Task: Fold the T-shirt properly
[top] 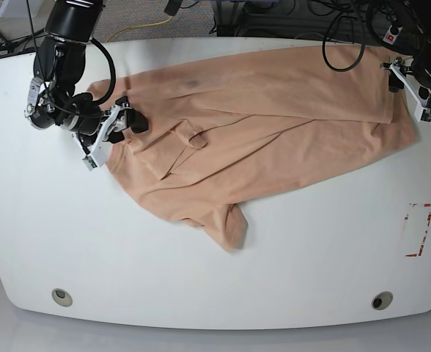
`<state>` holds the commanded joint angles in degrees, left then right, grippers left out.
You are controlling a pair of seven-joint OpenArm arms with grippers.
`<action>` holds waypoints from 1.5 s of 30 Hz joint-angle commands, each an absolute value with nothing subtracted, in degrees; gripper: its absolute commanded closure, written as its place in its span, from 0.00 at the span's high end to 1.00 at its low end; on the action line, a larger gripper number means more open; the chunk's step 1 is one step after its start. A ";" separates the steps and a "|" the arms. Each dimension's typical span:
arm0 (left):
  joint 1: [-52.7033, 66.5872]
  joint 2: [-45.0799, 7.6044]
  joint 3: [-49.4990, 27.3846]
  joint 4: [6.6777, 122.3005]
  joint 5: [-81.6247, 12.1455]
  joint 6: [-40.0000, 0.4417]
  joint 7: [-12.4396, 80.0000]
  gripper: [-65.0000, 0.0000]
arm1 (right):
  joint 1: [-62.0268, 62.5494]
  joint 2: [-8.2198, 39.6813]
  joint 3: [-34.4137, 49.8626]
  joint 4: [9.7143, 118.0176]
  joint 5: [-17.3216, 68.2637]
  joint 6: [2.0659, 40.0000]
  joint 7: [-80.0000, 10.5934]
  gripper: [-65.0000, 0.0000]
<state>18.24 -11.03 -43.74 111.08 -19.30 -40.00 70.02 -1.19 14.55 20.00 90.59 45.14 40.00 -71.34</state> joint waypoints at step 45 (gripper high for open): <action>8.04 -11.47 -47.34 111.08 -19.21 -40.00 70.20 0.62 | 26.95 17.01 18.68 53.14 21.93 40.00 -54.20 0.74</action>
<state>8.04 -11.47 -47.34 111.08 -19.21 -40.00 70.20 26.95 17.01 18.68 53.14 21.93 40.00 -54.20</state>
